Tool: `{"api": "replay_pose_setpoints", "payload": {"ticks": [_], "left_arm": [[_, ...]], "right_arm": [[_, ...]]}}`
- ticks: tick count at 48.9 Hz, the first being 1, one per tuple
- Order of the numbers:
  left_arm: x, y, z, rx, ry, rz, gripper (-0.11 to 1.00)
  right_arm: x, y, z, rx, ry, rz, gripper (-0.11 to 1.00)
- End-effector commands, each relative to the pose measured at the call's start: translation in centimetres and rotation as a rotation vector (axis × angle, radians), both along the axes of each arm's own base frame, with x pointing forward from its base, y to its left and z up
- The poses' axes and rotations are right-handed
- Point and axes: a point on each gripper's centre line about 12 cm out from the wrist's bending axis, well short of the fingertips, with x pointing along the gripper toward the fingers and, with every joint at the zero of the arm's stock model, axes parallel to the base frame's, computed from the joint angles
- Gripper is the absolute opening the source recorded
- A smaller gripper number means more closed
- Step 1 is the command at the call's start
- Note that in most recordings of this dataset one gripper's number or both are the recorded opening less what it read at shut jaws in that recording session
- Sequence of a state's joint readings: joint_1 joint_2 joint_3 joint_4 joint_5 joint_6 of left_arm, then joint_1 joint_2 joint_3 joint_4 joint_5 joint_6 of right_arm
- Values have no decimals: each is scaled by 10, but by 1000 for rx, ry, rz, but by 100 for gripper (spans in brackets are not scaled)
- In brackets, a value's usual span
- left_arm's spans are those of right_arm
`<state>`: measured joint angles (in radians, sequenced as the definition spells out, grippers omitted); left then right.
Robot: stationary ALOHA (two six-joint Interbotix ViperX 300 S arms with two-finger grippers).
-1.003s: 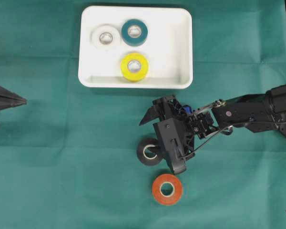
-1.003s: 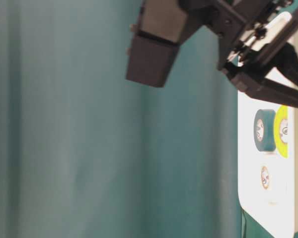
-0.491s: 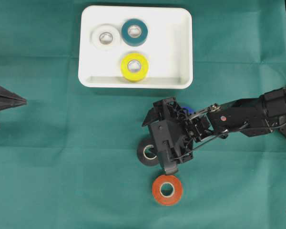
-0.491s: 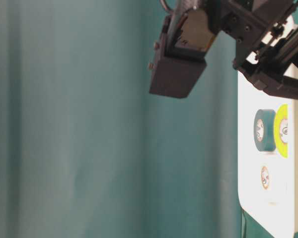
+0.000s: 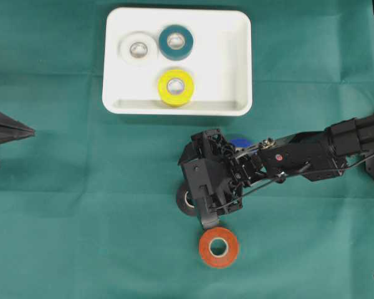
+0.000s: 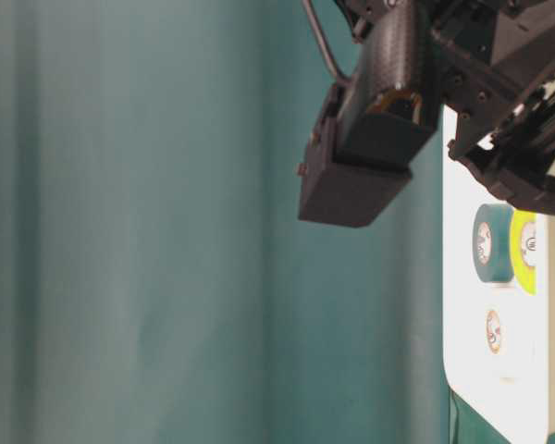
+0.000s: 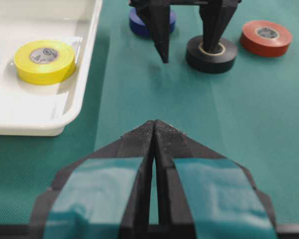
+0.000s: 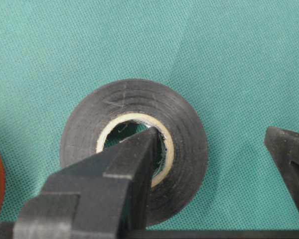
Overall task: Put the tape into the white case with the right arm.
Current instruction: 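Lower and close the right gripper inside the black roll's core, then lift the black tape and carry it into the tray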
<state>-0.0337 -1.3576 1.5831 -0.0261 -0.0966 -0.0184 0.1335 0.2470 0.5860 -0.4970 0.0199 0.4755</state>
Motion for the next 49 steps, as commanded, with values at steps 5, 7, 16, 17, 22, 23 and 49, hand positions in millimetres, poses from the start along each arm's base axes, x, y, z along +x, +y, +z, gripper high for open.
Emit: {"api": "replay_pose_setpoints", "payload": {"ticks": [5,7,16,17,22,23,49], "left_arm": [[1,0,4,1,-9,-2,0],[1,0,4,1,-8,-2,0],[1,0,4,3,-8,-2,0],[1,0,4,3,-8,-2,0],[1,0,4,3,-9,-2,0],[1,0,4,3,-8,-2,0],[1,0,4,3,-8,-2,0]], "right_arm": [[4,-2,8,-12,-7,-9,32],[4,-3,8,-13,-4,-13,22],[4,2,9,-21,6,-6,4],[4,3,9,-23,8,-4,3],[4,5,10,-25,9,-2,2],[4,5,11,-25,7,0,2],[-4,2,53,-55,-22,-29,0]]}}
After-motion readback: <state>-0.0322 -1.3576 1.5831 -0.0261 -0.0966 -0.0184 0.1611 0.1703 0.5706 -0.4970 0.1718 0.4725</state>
